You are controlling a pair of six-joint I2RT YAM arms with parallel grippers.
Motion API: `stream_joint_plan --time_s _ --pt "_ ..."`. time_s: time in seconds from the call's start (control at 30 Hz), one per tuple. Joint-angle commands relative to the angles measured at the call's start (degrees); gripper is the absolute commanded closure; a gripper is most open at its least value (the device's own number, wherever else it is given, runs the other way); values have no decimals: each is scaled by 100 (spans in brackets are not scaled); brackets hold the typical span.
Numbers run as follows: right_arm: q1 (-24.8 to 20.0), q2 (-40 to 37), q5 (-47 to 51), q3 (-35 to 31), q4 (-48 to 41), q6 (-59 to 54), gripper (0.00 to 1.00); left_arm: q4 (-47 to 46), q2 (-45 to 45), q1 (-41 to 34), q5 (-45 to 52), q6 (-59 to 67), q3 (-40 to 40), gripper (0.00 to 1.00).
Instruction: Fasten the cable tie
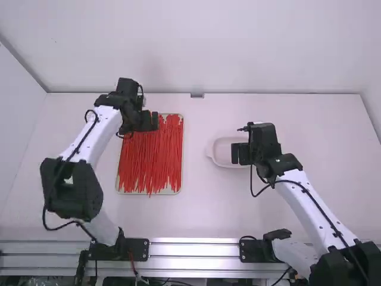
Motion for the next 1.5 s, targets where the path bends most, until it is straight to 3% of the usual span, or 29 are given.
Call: stream_joint_plan --time_s 0.0,0.4,0.93,1.2,1.37,1.47 --pt "-22 39 46 179 9 15 2 13 337 -39 -63 90 245 1" --pt "0 39 44 175 9 13 2 1014 1342 -33 -61 146 273 1" --pt "-7 39 44 175 9 15 2 1663 2065 -59 -83 20 258 0" --pt "-61 39 44 170 9 15 2 1775 2074 -61 -83 15 258 20" --pt "-59 39 44 170 9 13 2 1816 2074 -61 -83 17 251 43" --pt "-50 39 44 170 9 13 2 1832 2074 -59 -83 15 251 47"
